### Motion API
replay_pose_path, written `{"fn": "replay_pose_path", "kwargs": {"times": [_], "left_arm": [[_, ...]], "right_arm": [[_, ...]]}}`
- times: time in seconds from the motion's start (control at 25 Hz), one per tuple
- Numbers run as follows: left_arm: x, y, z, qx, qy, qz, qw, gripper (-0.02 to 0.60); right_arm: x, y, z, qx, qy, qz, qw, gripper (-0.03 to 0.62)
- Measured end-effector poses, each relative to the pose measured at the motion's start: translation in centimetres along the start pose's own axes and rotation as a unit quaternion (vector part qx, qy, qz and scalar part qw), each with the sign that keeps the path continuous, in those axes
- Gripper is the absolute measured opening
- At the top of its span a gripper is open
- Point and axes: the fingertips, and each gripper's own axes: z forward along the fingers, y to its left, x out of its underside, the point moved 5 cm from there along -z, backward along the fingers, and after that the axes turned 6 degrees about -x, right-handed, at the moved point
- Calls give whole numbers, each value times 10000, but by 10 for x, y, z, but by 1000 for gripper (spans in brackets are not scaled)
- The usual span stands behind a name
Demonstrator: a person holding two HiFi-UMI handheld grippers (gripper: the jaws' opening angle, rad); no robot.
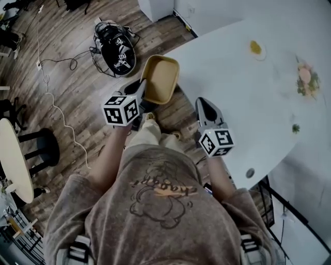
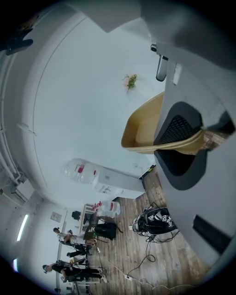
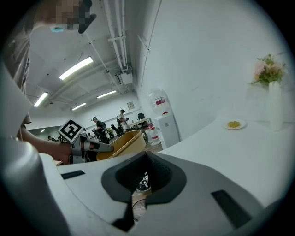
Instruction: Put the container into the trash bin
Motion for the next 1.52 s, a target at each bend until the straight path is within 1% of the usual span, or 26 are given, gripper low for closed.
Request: {"fn": "replay_pose_path", "kwargs": {"times": [0.16,0.32,0.52,0.84,1.08,1.32,1.52], "left_arm": [[-4,15,-8,-69,-104,-169,9998,26],[-10,40,-18,-135,-195,-284,9993,26],[-22,72,-27,-206,-279,-313,9989,26],[-46,131,-41,-311,-437,-406,9977,26],[-57,174,-50,-358,-469,-354,9976,26],[-63,206,-56,-454,-494,-440,9968,26],[-64,217,-50,-586,-494,-480,9959,26]], "right_arm": [[2,13,15,-95,93,-11,9999,2],[1,30,34,-170,138,-64,9997,2],[-3,48,63,-201,158,-120,9996,2],[-17,88,127,-465,228,-316,9982,2],[-22,118,175,-592,282,-403,9970,2],[-24,130,206,-592,318,-435,9968,2],[-20,128,223,-748,452,-520,9948,2]]}}
